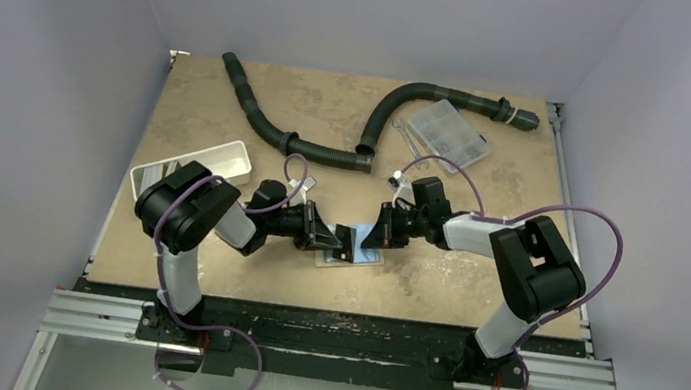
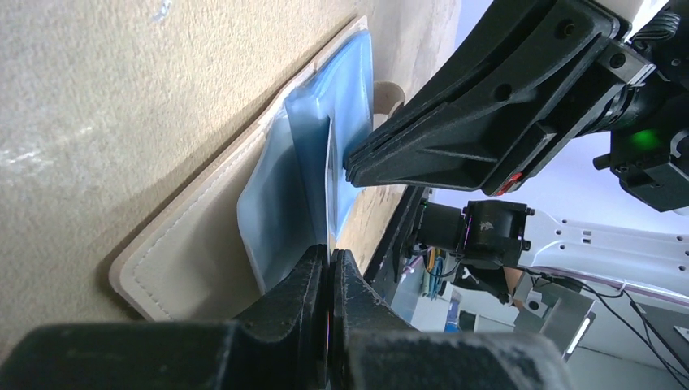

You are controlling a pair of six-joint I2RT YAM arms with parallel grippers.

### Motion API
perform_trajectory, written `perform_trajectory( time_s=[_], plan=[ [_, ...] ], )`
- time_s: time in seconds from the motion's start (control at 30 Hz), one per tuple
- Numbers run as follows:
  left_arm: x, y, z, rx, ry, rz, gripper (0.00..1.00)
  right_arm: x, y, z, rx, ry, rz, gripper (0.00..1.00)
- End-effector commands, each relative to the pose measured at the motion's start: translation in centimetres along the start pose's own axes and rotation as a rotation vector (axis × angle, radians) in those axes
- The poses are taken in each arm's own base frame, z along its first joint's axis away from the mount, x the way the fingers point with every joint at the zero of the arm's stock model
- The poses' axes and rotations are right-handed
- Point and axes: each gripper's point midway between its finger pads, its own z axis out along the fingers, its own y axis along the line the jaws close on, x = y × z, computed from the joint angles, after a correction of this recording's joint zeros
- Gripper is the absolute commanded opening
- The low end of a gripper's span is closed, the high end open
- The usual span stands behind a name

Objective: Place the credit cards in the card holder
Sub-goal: Insert the credit card into the card holder.

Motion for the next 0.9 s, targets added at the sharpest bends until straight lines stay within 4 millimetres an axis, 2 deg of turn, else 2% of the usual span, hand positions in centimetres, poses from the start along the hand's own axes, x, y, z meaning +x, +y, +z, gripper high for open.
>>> perform_trajectory(
  time_s=[0.0, 0.5, 0.73, 0.87],
  plan=[
    [-1.6, -1.3, 0.3, 0.053, -0.043, 0.047, 0.00, 0.6, -1.5, 0.5, 0.057, 0.017, -0.010, 0.00],
    [-1.9, -0.7, 0.7, 0.017, -0.087, 0.047, 0.00, 0.7, -1.6, 0.6, 0.056, 0.017, -0.006, 0.00],
    [-1.5, -1.4, 1.2, 0.028, -0.109, 0.047, 0.00, 0.7, -1.6, 0.6, 0.056, 0.015, -0.003, 0.00],
    [-1.0, -1.9, 0.9, 0.050, -0.154, 0.023, 0.00, 0.5, -0.9, 0.2, 0.042, 0.010, 0.016, 0.00]
  ],
)
